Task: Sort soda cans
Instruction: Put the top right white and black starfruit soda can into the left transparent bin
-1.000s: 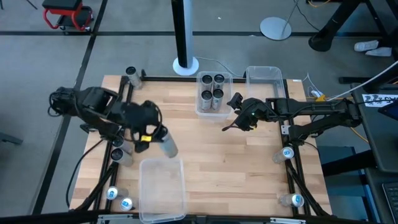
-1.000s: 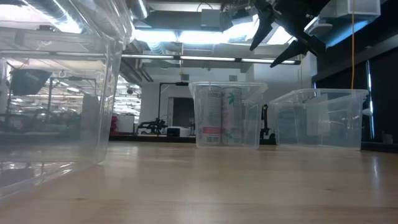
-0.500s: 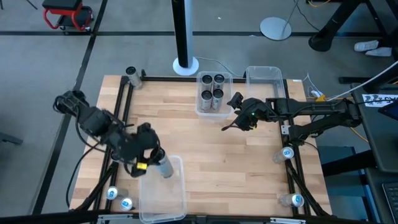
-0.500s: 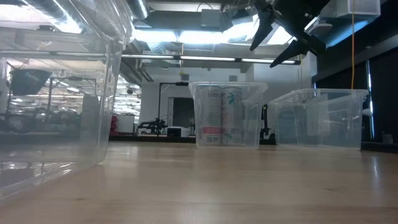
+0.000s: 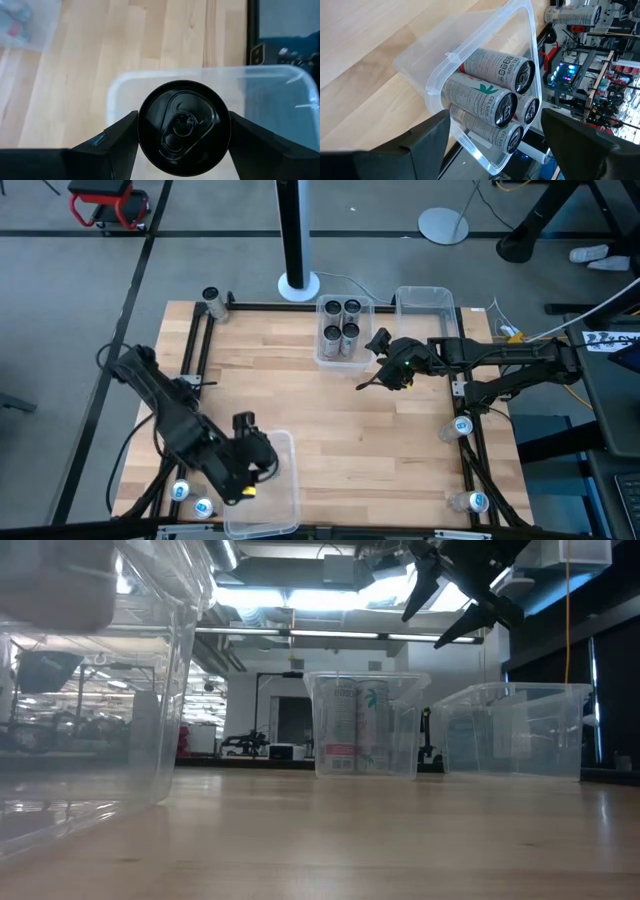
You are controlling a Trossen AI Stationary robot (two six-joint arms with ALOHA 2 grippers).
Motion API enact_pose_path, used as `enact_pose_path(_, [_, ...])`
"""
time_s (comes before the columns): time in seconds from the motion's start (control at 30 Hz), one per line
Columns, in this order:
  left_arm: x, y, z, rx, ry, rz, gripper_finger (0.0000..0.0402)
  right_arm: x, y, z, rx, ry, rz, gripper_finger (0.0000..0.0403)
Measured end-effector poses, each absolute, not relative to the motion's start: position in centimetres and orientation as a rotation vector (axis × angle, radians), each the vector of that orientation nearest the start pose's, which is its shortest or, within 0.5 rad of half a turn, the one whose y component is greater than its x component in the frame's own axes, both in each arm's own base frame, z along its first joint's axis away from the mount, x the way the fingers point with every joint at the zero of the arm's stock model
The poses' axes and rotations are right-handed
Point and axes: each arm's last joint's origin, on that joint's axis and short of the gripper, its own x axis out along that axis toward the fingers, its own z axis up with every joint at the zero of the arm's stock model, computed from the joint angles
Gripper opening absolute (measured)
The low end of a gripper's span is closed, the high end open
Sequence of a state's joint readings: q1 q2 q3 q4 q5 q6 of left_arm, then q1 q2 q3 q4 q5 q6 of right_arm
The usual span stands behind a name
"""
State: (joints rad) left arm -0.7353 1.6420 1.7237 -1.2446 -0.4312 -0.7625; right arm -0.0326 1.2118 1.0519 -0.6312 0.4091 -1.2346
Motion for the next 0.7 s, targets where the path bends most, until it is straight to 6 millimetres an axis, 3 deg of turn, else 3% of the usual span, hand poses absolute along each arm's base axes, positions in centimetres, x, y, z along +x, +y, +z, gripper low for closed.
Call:
enact_pose_path(0.2, [25.3,-21.6,33.1,-0.007,1.033,0.163,0.0247,24.4,-2.0,30.4,-1.296,0.951,0.121,0.0312])
enact_pose_path(0.37, [25.8,-21.0,30.2,-0.002,1.058,0.24,0.0246,24.4,-2.0,30.4,-1.296,0.951,0.121,0.0312])
enact_pose_path(0.7, [26.5,-18.9,26.6,0.016,1.085,0.326,0.0245,24.8,-2.0,30.0,-1.297,0.962,0.13,0.0312])
